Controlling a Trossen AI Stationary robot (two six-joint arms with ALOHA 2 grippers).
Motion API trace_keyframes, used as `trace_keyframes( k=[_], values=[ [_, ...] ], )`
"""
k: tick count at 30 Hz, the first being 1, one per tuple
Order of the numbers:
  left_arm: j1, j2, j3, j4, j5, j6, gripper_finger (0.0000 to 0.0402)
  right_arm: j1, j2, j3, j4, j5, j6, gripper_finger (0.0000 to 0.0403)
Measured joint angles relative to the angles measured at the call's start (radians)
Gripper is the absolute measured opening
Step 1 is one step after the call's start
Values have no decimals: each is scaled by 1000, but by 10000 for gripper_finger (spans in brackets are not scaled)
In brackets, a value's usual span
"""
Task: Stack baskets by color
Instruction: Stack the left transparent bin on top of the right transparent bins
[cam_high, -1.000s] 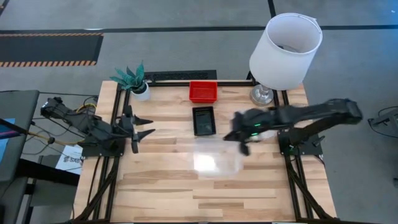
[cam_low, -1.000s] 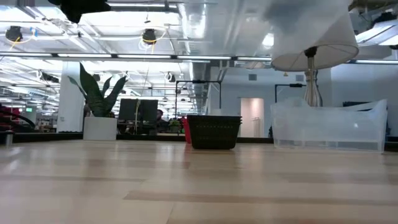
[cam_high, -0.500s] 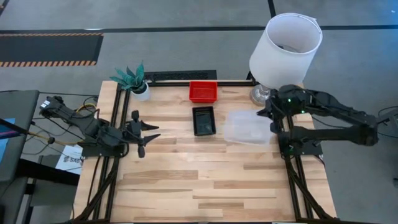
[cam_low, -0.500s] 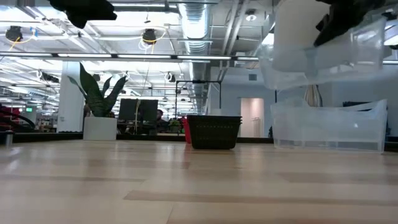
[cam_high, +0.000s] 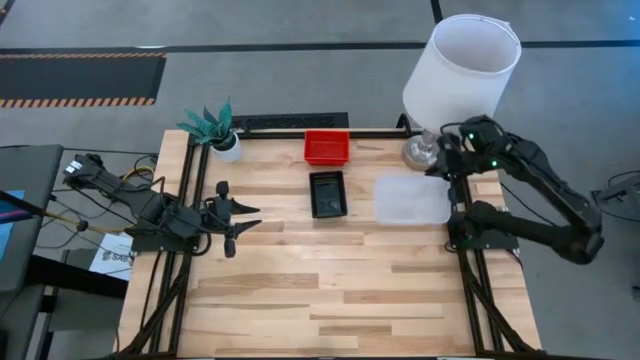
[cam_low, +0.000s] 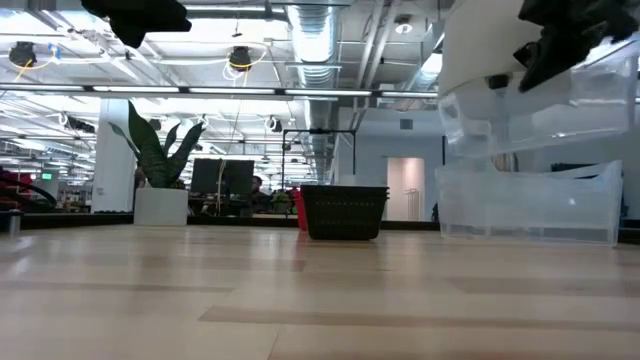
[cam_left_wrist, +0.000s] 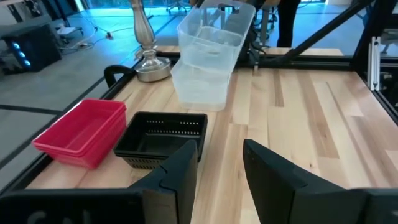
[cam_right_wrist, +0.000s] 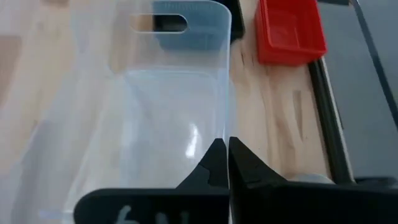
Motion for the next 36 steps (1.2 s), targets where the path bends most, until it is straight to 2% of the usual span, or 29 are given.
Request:
trace_keyframes(
  k=[3, 6, 9, 23, 36],
  values=[
    [3, 0, 0, 0, 0, -1, 119, -73, 12, 0, -15, -13, -74, 0],
    [15, 0, 0, 0, 0, -2, 119, -136, 21, 0, -23, -71, -121, 0],
    [29, 0, 0, 0, 1, -2, 119, -162, 28, 0, -31, -114, -155, 0],
    [95, 0, 0, -2, 117, 8, 118, -153, 72, -20, -15, -99, -202, 0],
    [95, 0, 0, -3, 125, 28, 118, -11, 72, -122, 76, -94, -150, 2]
  ],
)
